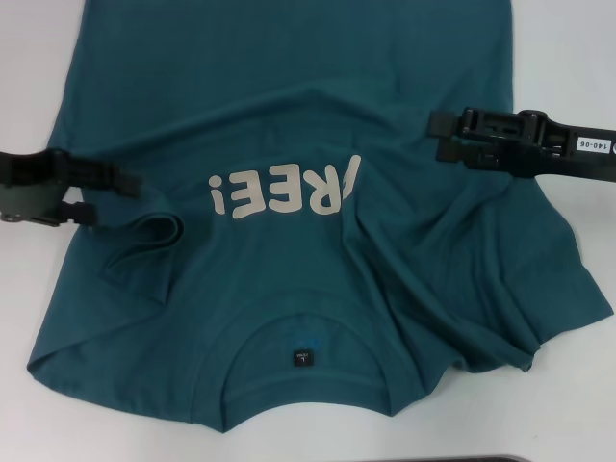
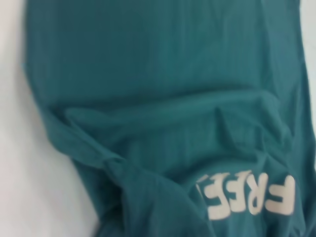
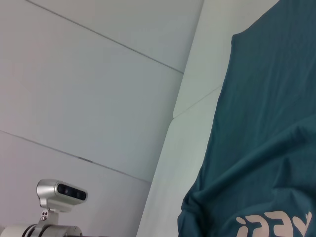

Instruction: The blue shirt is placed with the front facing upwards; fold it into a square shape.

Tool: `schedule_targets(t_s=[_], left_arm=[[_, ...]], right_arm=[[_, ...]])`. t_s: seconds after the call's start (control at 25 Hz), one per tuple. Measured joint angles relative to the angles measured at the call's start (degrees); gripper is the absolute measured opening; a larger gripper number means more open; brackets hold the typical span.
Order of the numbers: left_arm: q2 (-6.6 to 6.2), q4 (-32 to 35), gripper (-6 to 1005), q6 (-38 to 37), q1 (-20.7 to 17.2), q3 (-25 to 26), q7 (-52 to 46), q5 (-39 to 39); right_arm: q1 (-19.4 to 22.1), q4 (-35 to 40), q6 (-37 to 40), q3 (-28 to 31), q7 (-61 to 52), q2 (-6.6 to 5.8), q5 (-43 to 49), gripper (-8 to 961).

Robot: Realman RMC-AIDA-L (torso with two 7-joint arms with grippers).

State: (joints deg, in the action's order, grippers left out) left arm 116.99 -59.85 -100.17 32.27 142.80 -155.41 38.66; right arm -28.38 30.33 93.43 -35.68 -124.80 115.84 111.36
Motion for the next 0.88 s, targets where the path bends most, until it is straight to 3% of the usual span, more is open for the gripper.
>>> schedule_targets(t_s=[0.32,0.88], left_arm=[[-0.29,1.93,842,4.93,-0.45,-0.34,-0.41,-3.57],[0.84,6.62,842,8.12,1.75,-0.59,-0.01,-4.32]], right_arm=[[-0.07,0.0,0.0,0.0,-0.04,0.0,0.0,884],[0.4,0.0,0.0,0.0,-0.09,0.0,0.0,884]])
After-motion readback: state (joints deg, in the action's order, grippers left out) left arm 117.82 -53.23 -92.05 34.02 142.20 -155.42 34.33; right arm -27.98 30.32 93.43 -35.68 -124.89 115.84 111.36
